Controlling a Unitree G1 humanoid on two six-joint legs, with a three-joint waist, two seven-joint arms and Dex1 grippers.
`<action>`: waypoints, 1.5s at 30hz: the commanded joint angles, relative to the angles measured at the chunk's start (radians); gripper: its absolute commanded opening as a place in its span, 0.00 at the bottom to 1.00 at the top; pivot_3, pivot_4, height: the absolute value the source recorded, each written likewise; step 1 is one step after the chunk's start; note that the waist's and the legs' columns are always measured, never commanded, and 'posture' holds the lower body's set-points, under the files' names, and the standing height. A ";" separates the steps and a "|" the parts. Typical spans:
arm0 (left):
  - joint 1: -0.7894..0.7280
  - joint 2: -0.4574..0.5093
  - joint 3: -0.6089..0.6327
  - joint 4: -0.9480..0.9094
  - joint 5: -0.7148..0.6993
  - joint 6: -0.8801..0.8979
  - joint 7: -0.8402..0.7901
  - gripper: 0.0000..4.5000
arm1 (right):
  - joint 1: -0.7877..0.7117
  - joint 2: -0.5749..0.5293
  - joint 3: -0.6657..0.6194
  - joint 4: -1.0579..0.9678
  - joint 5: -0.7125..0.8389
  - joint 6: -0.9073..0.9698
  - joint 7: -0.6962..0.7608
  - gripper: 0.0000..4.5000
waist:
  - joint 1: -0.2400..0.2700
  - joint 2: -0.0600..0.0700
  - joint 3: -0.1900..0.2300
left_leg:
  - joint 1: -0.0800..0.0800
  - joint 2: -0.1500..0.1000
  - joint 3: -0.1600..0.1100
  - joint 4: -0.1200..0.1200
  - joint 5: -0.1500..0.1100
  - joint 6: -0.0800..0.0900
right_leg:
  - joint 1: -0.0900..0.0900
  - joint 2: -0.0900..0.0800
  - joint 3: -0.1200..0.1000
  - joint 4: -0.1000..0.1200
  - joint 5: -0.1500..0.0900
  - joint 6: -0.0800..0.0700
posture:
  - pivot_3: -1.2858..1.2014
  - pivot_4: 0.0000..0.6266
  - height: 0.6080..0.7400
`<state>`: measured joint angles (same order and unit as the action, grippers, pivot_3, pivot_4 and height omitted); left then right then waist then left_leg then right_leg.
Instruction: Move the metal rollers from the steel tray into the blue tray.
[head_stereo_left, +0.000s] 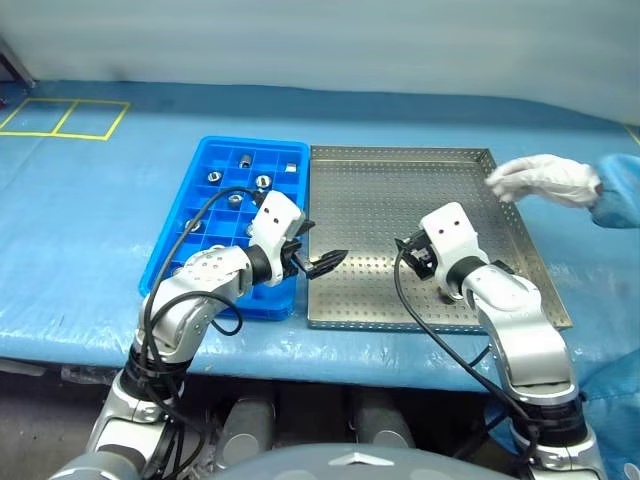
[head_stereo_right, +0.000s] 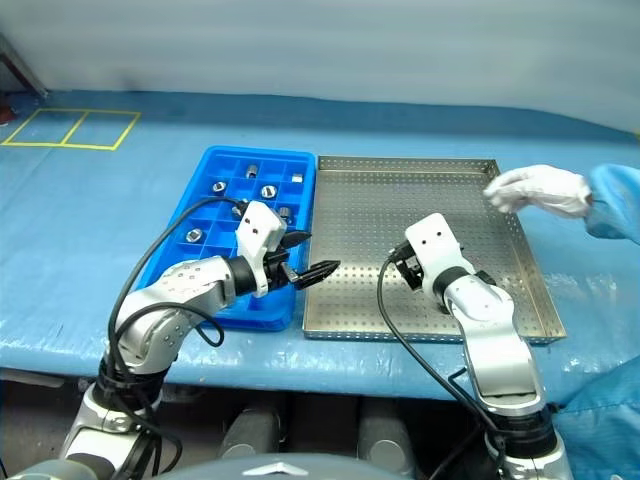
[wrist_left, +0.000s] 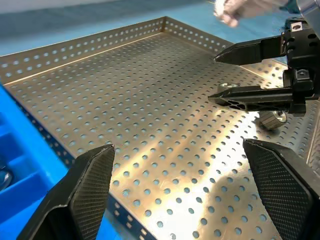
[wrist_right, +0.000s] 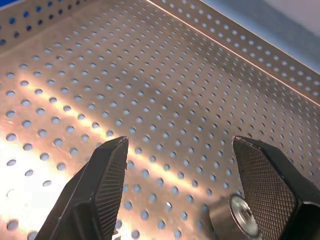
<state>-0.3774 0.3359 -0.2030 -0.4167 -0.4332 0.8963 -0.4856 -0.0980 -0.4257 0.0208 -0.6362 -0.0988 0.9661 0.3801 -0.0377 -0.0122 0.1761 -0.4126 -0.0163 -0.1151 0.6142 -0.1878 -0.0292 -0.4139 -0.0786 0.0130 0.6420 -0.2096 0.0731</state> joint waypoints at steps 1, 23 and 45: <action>-0.025 -0.004 -0.016 0.025 0.011 -0.044 -0.026 1.00 | 0.074 -0.012 -0.057 -0.080 -0.011 0.042 -0.031 0.78 | -0.004 0.000 0.000 | 0.000 0.000 0.000 0.000 0.000 0.000 | 0.000 0.000 0.000 0.000 0.000 0.000 | 0.47 0.24 1.00; -0.031 0.002 0.009 0.041 0.034 -0.040 -0.023 1.00 | 0.140 0.019 -0.131 -0.045 0.034 0.005 -0.089 0.78 | -0.042 0.000 0.000 | 0.000 0.001 0.001 0.003 -0.001 0.002 | 0.001 0.000 0.000 0.001 0.000 0.001 | 0.46 0.24 1.00; 0.003 0.083 0.085 0.007 0.033 -0.024 0.016 1.00 | 0.127 0.016 -0.013 -0.066 0.176 -0.051 0.011 0.78 | -0.030 0.000 0.000 | 0.000 0.001 0.001 0.003 -0.001 0.002 | 0.001 0.000 0.000 0.001 0.000 0.001 | 0.48 0.24 1.00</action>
<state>-0.3706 0.4111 -0.1430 -0.3569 -0.3957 0.8708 -0.4713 0.0438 -0.4143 0.0068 -0.6732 0.0595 0.9381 0.3877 -0.0674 -0.0121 0.1760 -0.4125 -0.0158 -0.1141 0.6175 -0.1891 -0.0271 -0.4129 -0.0783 0.0134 0.6427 -0.2092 0.0740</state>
